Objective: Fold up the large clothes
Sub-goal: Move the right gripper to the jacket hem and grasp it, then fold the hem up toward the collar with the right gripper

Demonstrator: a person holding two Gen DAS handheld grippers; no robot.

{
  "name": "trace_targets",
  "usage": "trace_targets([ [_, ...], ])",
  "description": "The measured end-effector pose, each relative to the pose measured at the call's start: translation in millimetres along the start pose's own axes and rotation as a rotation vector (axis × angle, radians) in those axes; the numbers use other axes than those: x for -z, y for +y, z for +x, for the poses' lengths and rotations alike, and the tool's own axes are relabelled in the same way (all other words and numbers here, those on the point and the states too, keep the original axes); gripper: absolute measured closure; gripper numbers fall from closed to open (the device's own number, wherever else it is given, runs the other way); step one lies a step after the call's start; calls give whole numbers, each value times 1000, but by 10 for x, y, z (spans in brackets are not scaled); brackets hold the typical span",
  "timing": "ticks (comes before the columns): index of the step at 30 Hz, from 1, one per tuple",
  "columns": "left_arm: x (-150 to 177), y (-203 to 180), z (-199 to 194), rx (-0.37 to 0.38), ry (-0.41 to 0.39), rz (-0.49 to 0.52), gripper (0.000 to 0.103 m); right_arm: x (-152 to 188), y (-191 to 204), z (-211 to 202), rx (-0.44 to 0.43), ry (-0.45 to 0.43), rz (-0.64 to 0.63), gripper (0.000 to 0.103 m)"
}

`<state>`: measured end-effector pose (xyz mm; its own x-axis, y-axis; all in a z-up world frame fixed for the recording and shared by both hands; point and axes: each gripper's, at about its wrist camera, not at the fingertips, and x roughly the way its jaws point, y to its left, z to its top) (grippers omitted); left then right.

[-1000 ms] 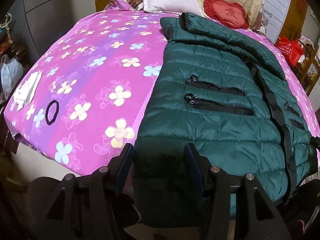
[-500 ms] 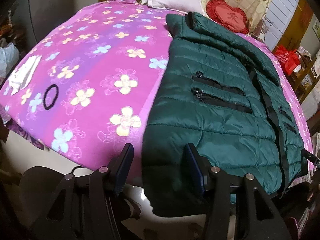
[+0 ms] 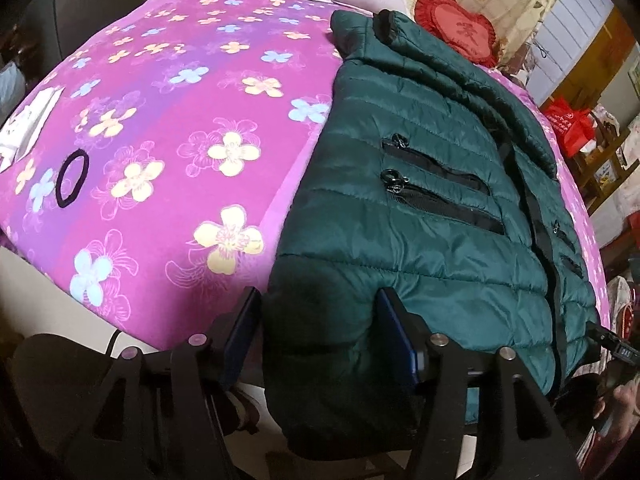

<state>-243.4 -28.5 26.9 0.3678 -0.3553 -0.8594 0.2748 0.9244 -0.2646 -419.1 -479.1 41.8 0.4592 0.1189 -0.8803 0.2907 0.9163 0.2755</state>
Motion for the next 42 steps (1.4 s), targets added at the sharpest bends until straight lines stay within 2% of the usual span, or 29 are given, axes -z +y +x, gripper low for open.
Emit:
trace_targets([
  [3,56,-63,-9,-17,-8,33,60,14,70,17,2,2,-34,2],
  [19,99,-78,-18,-23,-25,41,60,38,101,28,-7,-33,-73,1],
  [20,95,-86,-17,-25,-20,49,60,49,108,21,-10,-37,-81,2],
  [21,94,-94,-16,-24,-17,57,65,56,129,10,-14,-43,-98,3],
  [22,96,-106,-19,-15,-14,65,69,66,141,-8,-16,-51,-110,11],
  [23,101,-121,-28,-12,-16,73,75,67,172,-35,-19,-67,-129,23],
  [25,105,-160,-43,-29,-28,95,84,64,212,-65,-7,-80,-156,38],
  [30,116,-230,-92,-73,-59,146,101,34,186,-133,1,-92,-169,59],
  [32,101,-224,-134,-67,-72,146,103,21,155,-196,-15,-108,-164,68],
  [36,21,-230,-285,-38,-107,148,103,-19,172,-358,-32,-146,-181,74],
  [42,-307,-346,-702,2,-246,164,103,-292,236,-780,-80,-269,-179,75],
])
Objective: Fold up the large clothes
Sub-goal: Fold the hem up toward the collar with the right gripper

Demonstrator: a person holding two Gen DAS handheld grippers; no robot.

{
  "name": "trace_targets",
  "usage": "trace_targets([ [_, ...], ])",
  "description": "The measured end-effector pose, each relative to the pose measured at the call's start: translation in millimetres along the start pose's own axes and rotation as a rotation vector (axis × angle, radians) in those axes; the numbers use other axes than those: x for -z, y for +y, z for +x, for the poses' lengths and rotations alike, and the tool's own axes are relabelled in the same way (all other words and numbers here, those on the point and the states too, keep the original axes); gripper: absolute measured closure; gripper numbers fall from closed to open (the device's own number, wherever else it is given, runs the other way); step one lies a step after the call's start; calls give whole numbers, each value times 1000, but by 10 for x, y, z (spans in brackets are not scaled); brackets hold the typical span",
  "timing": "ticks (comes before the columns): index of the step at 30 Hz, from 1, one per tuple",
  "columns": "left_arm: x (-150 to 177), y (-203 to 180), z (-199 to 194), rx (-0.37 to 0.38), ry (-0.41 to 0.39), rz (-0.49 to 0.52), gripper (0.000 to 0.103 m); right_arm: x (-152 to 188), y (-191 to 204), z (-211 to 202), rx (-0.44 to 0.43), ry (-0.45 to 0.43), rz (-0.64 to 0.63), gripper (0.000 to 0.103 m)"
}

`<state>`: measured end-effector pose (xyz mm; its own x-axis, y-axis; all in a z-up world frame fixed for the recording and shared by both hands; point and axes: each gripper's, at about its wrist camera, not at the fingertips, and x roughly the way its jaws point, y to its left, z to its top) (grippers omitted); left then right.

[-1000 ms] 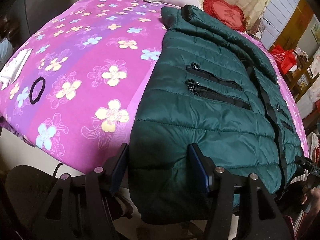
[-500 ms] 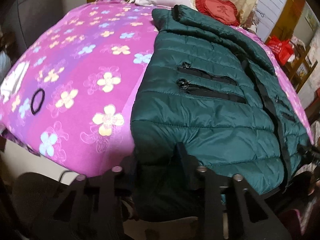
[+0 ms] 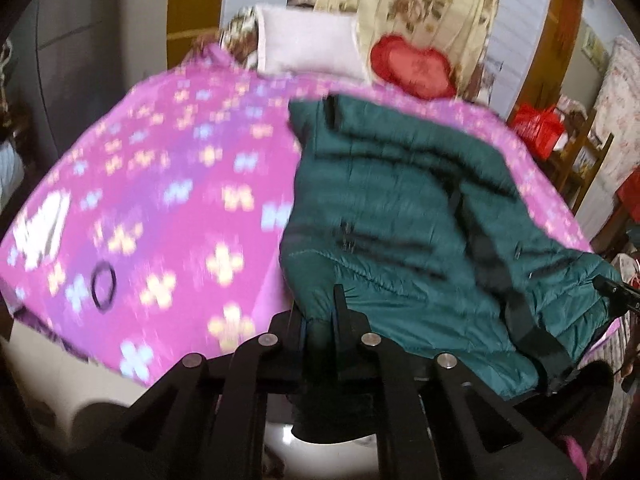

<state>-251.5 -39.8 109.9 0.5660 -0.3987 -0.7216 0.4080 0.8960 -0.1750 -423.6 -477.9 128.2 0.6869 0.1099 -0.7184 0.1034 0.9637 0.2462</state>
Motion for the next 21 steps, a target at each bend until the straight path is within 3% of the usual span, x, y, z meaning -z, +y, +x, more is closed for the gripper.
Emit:
trace_targets([
  [11,-823,-157,107,-38,-110,-1,103,-716,-108,27,10,-131,51,75],
  [21,-1412,-245,521,-98,-123,0,103,-1310,-366,408,42,-175,113,75],
])
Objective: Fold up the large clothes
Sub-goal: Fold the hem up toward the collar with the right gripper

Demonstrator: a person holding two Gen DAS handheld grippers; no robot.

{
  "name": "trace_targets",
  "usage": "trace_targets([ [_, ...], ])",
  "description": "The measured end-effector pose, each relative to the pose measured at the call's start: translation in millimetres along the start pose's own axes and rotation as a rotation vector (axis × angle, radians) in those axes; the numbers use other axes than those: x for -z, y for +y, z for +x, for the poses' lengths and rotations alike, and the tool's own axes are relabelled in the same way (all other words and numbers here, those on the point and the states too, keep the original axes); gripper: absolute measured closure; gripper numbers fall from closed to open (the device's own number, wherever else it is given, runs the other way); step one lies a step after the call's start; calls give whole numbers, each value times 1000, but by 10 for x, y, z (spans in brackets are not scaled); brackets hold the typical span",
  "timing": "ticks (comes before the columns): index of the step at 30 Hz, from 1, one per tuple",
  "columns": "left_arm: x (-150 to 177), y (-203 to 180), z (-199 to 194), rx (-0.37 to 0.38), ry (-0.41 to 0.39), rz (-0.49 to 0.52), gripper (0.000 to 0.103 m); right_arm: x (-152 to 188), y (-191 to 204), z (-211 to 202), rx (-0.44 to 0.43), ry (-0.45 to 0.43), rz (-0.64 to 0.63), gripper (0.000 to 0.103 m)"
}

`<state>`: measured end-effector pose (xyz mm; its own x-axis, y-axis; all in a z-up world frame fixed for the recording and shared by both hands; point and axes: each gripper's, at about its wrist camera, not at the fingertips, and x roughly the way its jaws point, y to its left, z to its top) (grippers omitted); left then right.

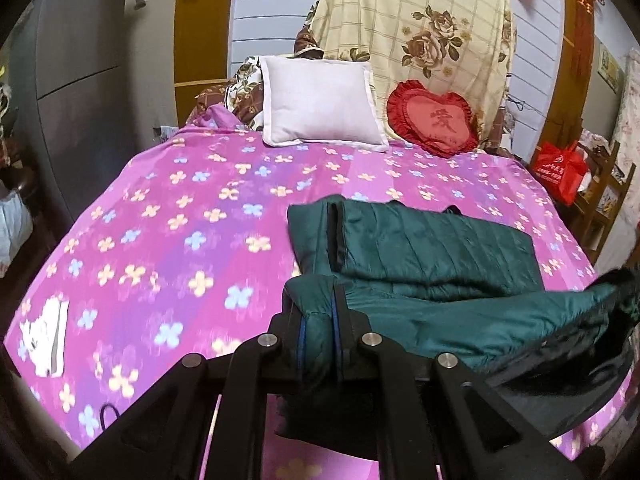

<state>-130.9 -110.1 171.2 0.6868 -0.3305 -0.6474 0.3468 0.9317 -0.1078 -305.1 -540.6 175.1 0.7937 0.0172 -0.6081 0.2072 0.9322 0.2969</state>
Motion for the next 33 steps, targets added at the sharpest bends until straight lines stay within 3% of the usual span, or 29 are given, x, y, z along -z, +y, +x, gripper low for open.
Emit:
trace_targets([
  [11,-530,-38,687,-76,3,-63,103,-570,-207,684,94,-16,40,75],
  [20,-802,-146,1271,-136,14,-56,103,-875,-362,1304,153,1,58,75],
  [28,-785,-183,1961,-202,117,-70,103,-774,-538,1982,220,76,70,75],
  [33,-738,-242,2169,-234,126,-57,103,-728,-619,2034,198,56,132,69],
])
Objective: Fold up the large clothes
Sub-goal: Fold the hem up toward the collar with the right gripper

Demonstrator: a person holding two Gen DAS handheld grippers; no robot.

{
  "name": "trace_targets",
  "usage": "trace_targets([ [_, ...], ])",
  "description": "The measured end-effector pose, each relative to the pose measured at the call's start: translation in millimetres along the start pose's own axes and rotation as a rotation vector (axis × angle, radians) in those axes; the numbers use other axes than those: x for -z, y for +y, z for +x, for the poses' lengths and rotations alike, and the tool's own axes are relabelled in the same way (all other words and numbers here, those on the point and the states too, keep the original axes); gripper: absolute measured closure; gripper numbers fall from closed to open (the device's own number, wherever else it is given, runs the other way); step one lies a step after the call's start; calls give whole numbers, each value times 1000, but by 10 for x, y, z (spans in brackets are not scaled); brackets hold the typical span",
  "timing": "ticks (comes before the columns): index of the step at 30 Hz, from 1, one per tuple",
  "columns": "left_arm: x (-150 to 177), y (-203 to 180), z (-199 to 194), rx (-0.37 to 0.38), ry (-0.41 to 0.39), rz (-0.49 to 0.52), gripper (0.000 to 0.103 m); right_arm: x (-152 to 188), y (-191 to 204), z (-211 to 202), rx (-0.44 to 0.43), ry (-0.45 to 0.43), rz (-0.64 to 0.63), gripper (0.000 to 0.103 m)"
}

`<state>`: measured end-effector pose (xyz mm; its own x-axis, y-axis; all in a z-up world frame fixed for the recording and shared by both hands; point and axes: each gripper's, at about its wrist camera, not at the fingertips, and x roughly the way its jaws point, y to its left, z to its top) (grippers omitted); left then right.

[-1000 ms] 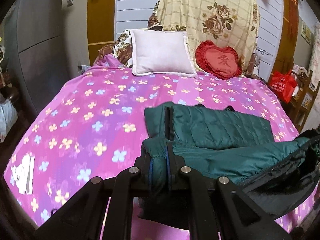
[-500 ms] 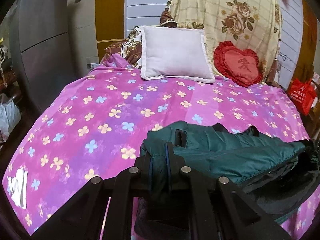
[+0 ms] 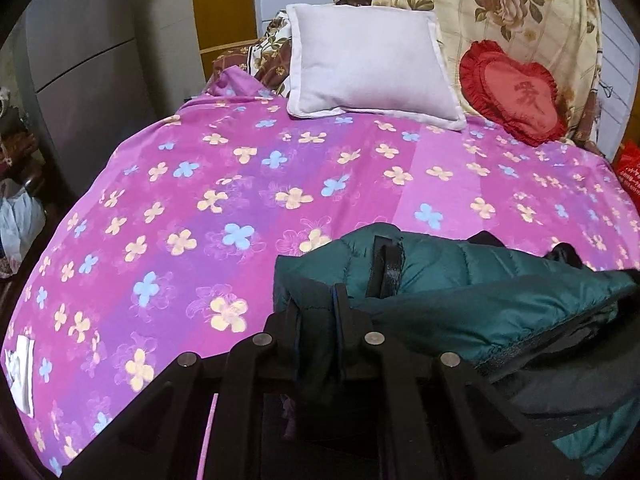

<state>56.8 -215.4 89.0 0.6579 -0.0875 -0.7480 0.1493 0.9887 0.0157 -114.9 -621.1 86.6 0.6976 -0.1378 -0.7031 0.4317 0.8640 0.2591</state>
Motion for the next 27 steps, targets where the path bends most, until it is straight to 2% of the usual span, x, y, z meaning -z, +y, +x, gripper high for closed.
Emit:
trace_targets([
  [3,13,-41,42,-10,-2,17,103,-42,-4,-96,-19,-4,6,63],
  [8,10,-25,71,4,11,5,103,-78,33,-356,-56,-25,-13,46],
  [12,26,-32,62,-1,10,16,103,-76,81,-657,-62,-66,-35,39],
  [14,34,-42,56,-4,6,22,103,-78,67,-842,-51,-112,-27,26],
  [16,39,-40,54,-5,4,22,103,-76,51,-1063,-56,-172,-21,23],
  [20,49,-28,49,0,1,15,103,-46,140,-1289,-80,-216,-48,23],
  [23,49,-24,51,1,2,14,103,23,396,-1279,-122,-194,-125,22],
  [27,51,-19,51,5,3,9,103,159,968,-996,-181,-112,-289,23],
])
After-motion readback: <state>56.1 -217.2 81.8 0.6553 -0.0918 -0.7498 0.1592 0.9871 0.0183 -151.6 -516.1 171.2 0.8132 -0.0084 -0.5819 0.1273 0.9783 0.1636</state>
